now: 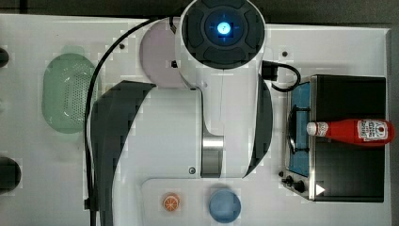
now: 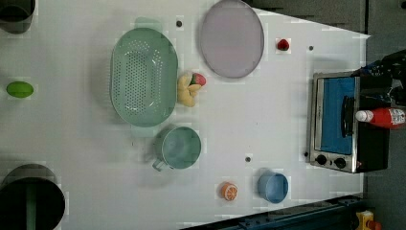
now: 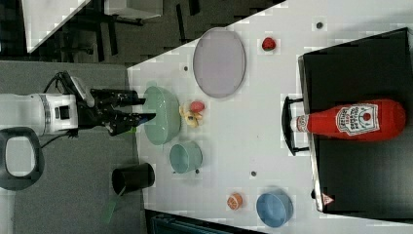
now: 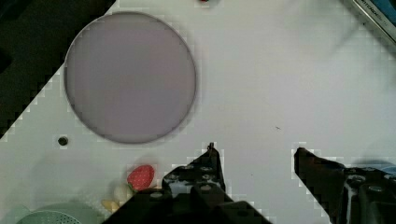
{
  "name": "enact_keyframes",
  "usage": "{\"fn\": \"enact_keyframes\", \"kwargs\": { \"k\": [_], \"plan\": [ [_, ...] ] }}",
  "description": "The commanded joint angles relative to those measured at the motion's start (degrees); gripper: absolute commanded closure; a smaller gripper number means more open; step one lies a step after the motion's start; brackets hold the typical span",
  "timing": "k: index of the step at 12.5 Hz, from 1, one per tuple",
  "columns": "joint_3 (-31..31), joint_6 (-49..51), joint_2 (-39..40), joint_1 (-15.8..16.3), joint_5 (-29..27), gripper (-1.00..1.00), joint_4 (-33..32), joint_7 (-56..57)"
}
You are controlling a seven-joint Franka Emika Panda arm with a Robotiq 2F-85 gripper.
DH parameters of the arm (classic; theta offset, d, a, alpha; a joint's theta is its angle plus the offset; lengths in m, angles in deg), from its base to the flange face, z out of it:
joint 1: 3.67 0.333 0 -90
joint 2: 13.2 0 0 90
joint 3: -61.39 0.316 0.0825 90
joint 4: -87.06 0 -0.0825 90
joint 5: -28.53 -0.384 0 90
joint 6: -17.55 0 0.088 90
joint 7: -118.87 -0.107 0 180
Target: Pick Ketchup from oven and place it on table.
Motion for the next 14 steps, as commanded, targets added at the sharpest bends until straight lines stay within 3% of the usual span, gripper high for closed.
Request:
{"fn": "enact_keyframes", "kwargs": {
  "k": [1, 2, 8, 14],
  "plan": [
    [1.05, 6.68, -10.00, -7.72, 1.21, -0.49, -3.89, 2.42],
    [0.32, 6.66, -9.70, -7.84, 1.22, -1.00, -3.92, 2.42],
    [-10.09, 5.40, -5.03, -8.89, 1.22, -1.00, -3.91, 2.42],
    [-22.14, -5.70, 1.43, -9.18, 1.23, -1.00, -3.89, 2.48]
  ]
}}
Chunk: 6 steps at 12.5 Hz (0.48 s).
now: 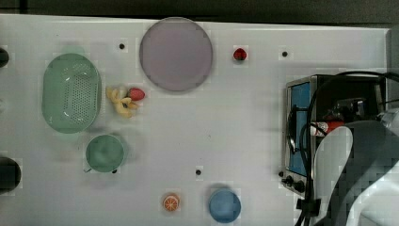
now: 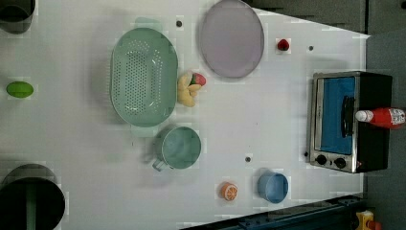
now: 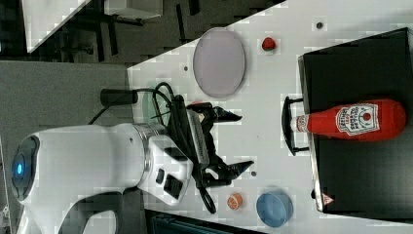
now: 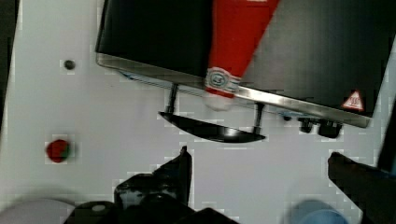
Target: Pick Ketchup from oven and place it on table.
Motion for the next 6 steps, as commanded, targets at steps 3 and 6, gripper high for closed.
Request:
{"fn": "enact_keyframes", "kwargs": {
  "k": [3, 6],
  "plan": [
    [-8.98, -10.37, 6.43, 1.93, -0.33, -1.00, 0.76, 2.11],
    [-12.67, -16.79, 10.28, 1.50, -0.49, -1.00, 0.79, 2.14]
  ]
}}
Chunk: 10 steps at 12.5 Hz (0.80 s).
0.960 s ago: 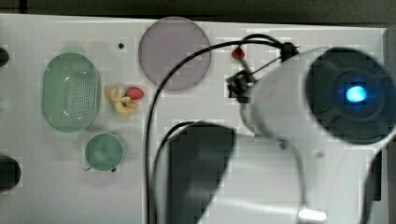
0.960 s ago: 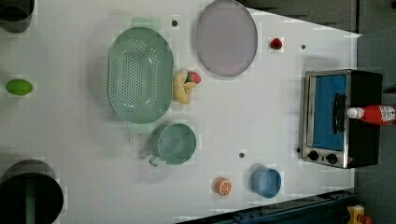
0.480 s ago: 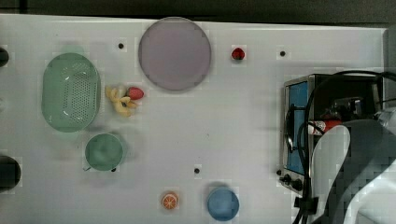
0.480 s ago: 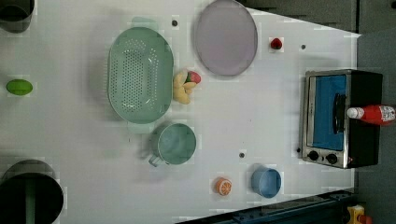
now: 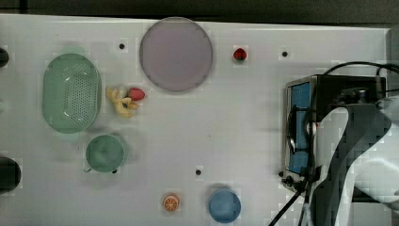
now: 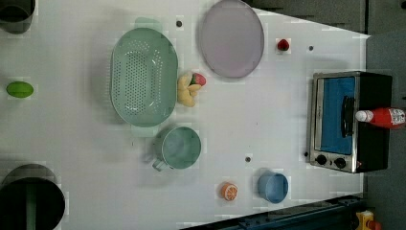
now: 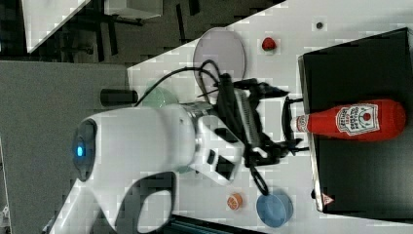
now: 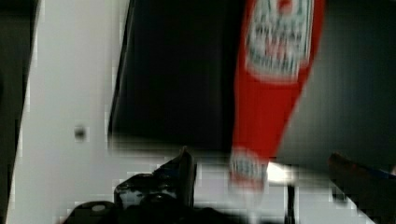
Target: Pick Ketchup from oven and place it on table.
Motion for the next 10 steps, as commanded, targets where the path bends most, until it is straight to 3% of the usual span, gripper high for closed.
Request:
{"fn": "enact_keyframes", "kwargs": {
  "k": [1, 4, 10],
  "plan": [
    [-2.87, -1.82, 2.85, -2.55, 0.09, -1.00, 1.30, 1.83],
    [-3.63, -1.86, 5.84, -4.06, -6.71, -1.00, 1.35, 1.83],
    [-3.48, -4.68, 11.33, -4.76, -10.25, -1.00, 1.30, 1.83]
  ]
}}
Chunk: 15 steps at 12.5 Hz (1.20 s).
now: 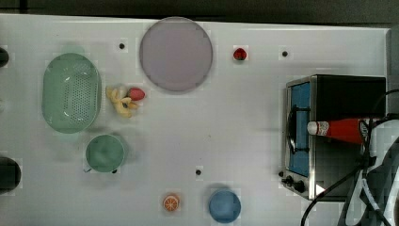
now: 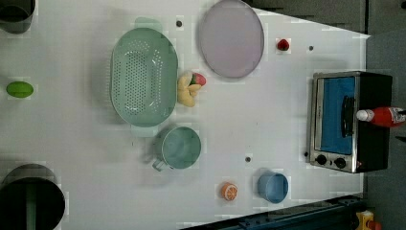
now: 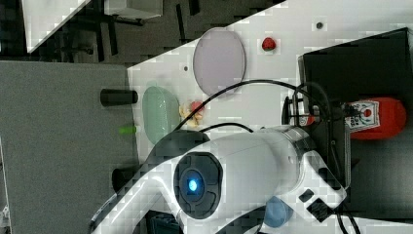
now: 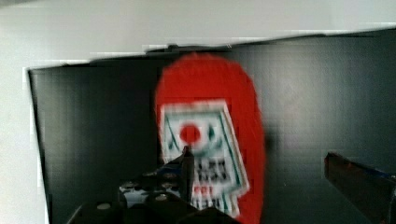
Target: Pick Ketchup from oven and place it on table.
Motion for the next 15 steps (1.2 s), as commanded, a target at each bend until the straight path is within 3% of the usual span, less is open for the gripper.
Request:
{"fn": "enact_keyframes", "kwargs": {
  "k": [1, 2, 3, 4, 5, 8, 11, 15],
  "plan": [
    [1.69, -3.51, 4.01, 0.38, -2.59, -1.00, 1.11, 1.79],
    [1.43, -2.69, 4.63, 0.20, -2.62, -0.99, 0.89, 1.79],
    [1.47, -2.43, 4.68, 0.17, -2.62, -0.60, 0.85, 1.83],
    [1.48, -2.47, 4.59, 0.18, -2.63, -0.36, 0.87, 1.83],
    [1.40, -2.43, 4.46, 0.16, -2.62, -0.27, 1.03, 1.83],
    [1.67, 8.06, -0.28, 1.60, -1.94, -0.26, 8.34, 1.83],
    [5.25, 17.37, -4.50, 5.53, -1.02, -0.26, 16.40, 1.83],
    [13.08, 21.16, -7.34, 10.02, -0.36, -0.27, 16.63, 1.83]
  ]
}}
